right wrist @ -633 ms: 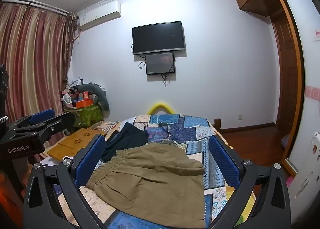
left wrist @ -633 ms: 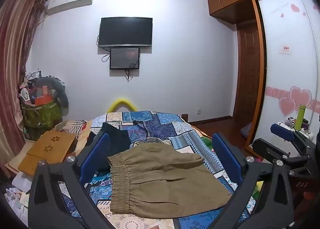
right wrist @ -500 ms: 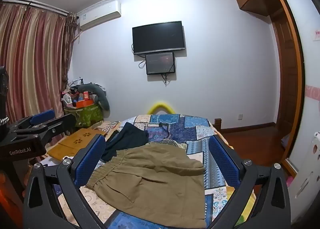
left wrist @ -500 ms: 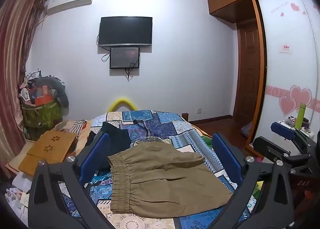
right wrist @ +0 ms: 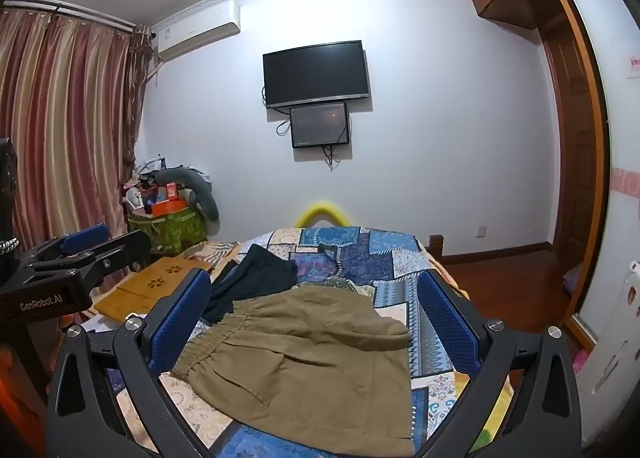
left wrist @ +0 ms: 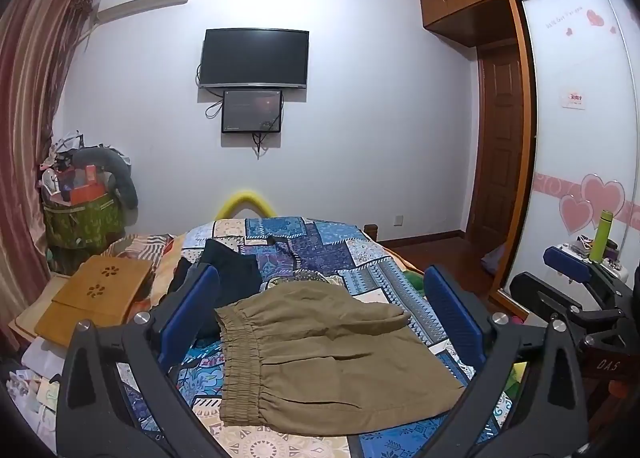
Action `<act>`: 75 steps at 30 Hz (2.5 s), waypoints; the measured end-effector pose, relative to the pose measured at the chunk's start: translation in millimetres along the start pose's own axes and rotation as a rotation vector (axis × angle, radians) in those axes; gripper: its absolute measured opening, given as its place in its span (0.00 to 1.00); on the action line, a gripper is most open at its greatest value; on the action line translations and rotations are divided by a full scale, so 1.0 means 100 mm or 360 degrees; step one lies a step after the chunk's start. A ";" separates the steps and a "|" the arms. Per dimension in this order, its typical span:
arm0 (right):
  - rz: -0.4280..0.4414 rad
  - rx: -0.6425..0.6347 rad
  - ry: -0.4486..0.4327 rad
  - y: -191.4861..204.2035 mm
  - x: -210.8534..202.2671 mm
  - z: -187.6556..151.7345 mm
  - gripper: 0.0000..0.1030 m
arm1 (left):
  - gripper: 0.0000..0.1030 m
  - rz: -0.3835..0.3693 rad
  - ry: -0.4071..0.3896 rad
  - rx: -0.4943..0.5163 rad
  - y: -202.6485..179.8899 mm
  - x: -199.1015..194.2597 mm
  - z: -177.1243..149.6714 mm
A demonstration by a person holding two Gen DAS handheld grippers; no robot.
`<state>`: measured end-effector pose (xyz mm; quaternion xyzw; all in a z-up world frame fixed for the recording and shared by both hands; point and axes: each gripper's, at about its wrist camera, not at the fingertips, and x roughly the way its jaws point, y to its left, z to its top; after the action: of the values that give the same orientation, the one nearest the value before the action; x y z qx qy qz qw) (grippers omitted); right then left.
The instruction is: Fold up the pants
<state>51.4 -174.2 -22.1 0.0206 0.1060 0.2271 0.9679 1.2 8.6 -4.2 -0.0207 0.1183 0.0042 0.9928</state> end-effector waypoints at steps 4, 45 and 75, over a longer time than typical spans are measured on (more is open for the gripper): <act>-0.0001 0.0001 0.0001 0.00 0.00 0.00 0.99 | 1.00 -0.0004 0.0001 -0.0001 0.01 0.00 0.00; 0.0002 0.0009 0.0005 -0.01 0.02 -0.01 0.99 | 1.00 0.0017 -0.0010 0.0020 -0.01 -0.01 0.01; -0.0001 0.0012 0.0012 -0.01 0.02 0.01 0.99 | 1.00 0.0015 -0.0008 0.0023 -0.03 -0.01 0.02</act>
<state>53.6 -174.6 -21.7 0.0234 0.1104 0.2265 0.9675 0.4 6.2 -1.6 -0.0128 0.1158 0.0080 0.9932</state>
